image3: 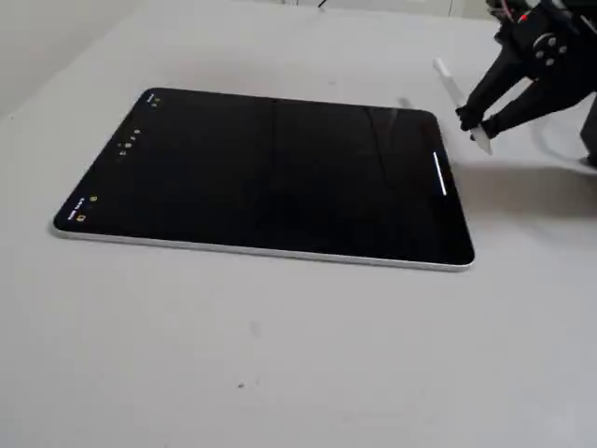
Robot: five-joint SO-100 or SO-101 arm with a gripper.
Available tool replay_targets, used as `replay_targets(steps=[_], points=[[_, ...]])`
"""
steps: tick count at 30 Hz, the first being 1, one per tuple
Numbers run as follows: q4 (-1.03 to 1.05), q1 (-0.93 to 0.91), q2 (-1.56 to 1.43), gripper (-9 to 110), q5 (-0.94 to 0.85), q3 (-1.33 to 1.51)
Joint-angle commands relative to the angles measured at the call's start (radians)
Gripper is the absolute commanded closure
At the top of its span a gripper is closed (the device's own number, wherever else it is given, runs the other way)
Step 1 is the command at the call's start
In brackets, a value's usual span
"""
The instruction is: Draw a line in the middle of the ipad using the apple pencil
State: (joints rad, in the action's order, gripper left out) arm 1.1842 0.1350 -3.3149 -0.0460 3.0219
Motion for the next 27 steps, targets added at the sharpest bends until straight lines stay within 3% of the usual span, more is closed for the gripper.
replay_targets(steps=[1,16,27], points=[[-0.011,-0.005,-0.009,101,-0.014,-0.005],[-0.034,-0.017,-0.009,101,-0.017,0.003],[-0.199,0.055,-0.009,101,-0.449,-0.008]])
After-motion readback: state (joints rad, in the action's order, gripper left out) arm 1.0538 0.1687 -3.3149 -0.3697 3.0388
